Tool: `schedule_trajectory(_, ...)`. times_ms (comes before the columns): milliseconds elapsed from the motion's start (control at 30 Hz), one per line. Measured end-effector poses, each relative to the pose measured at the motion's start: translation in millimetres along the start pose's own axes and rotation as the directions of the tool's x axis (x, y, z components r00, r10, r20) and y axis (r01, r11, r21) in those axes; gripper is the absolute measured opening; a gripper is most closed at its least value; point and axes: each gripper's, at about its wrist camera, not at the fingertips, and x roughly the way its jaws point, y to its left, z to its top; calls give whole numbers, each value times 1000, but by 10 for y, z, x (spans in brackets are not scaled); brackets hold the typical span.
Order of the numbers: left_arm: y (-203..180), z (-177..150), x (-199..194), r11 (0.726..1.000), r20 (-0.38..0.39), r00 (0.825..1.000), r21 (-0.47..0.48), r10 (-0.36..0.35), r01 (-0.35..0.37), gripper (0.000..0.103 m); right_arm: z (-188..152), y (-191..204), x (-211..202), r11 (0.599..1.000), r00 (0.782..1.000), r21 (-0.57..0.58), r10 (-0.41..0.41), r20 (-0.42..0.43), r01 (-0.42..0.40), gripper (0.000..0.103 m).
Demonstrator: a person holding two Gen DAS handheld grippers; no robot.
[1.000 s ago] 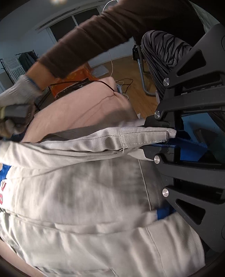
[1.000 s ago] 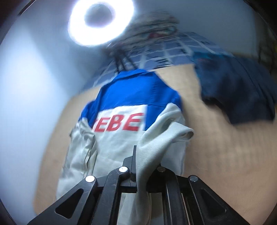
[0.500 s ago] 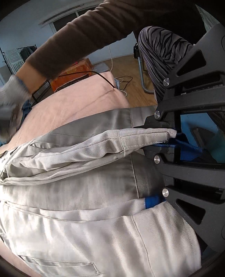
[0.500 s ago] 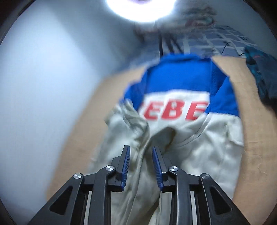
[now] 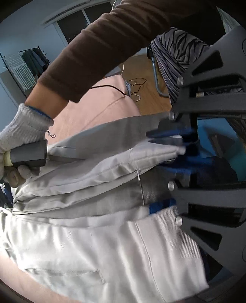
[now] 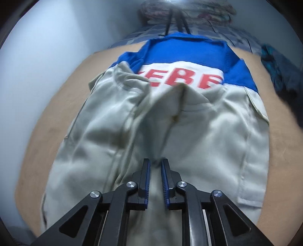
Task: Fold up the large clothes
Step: 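Lay the sleeve along the fold with the left gripper and open it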
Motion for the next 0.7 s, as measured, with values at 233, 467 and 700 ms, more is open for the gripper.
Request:
schedule_trajectory(233,53,-61,-347,999,92,996,33,10,-13,31,156,-115,-509,998,986,64,6,169,-17,13)
schedule_trajectory(467,199,-37,-512,999,152,988,-3,39,-39,31,474,-163,-50,993,987,111,-61,148,45,13)
schedule_trajectory(700,188,-47,-584,994,207,974,27,94,-101,31,613,-70,325,996,999,91,2,49,-7,21)
